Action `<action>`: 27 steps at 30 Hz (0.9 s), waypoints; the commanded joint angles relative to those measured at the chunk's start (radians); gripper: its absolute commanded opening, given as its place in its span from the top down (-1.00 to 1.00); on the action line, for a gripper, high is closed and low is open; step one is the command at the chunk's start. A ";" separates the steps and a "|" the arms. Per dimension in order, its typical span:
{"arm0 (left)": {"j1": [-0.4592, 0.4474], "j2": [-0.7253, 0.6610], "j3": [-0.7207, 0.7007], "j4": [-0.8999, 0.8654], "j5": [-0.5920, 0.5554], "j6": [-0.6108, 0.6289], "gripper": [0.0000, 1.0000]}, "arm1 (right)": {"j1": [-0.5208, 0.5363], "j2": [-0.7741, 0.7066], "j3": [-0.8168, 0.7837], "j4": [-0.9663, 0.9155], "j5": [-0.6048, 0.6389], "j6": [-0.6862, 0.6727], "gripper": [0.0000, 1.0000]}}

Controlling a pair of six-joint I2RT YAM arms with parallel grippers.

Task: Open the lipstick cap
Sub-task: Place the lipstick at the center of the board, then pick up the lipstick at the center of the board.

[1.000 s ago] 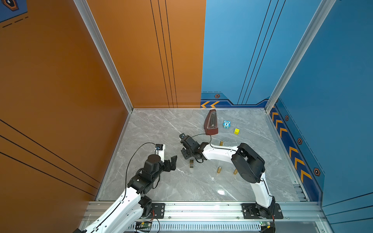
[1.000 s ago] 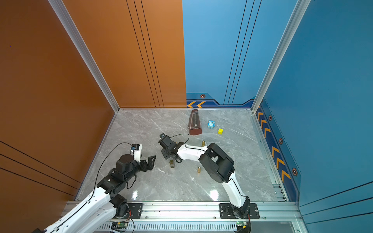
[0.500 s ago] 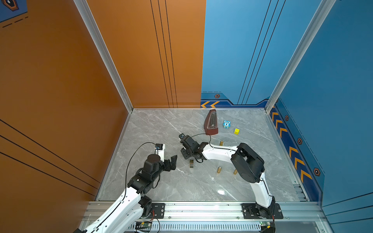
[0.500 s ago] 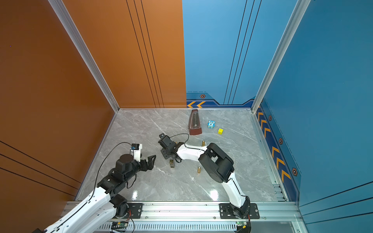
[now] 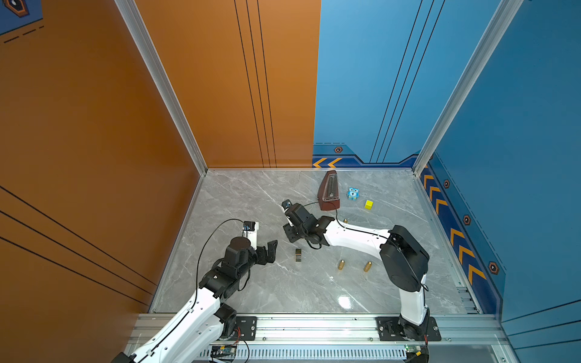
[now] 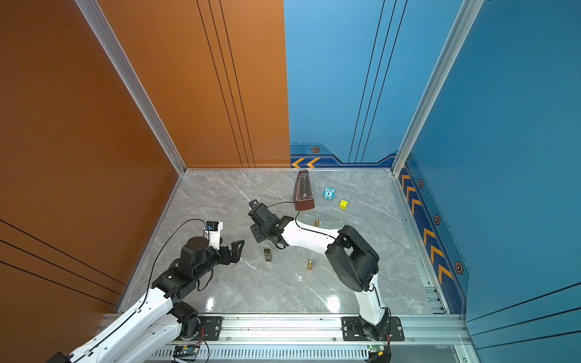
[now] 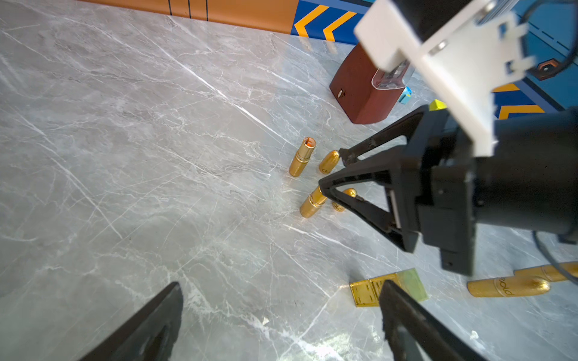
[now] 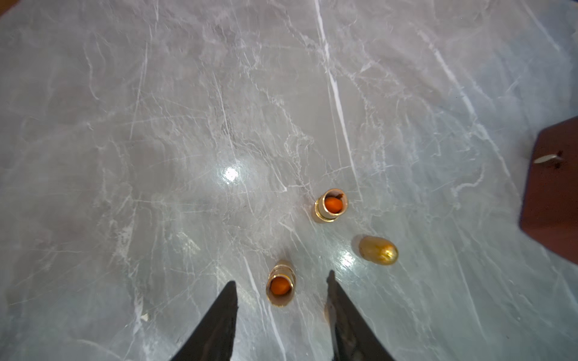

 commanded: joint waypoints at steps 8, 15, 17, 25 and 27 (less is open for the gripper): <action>-0.137 0.102 0.130 -0.007 -0.033 0.032 -0.97 | -0.144 -0.268 -0.061 -0.299 -0.002 0.135 -0.15; -0.303 0.230 0.207 0.032 -0.133 0.083 -0.97 | -0.307 -0.290 -0.080 -0.467 -0.023 0.201 -0.26; -0.339 0.267 0.221 0.064 -0.137 0.097 -0.97 | -0.344 -0.279 -0.097 -0.476 -0.035 0.220 -0.27; -0.426 0.419 0.294 0.107 -0.142 0.164 -0.97 | -0.427 -0.167 -0.084 -0.469 -0.062 0.268 -0.31; -0.438 0.442 0.302 0.124 -0.142 0.175 -0.97 | -0.437 -0.133 -0.071 -0.466 -0.064 0.276 -0.31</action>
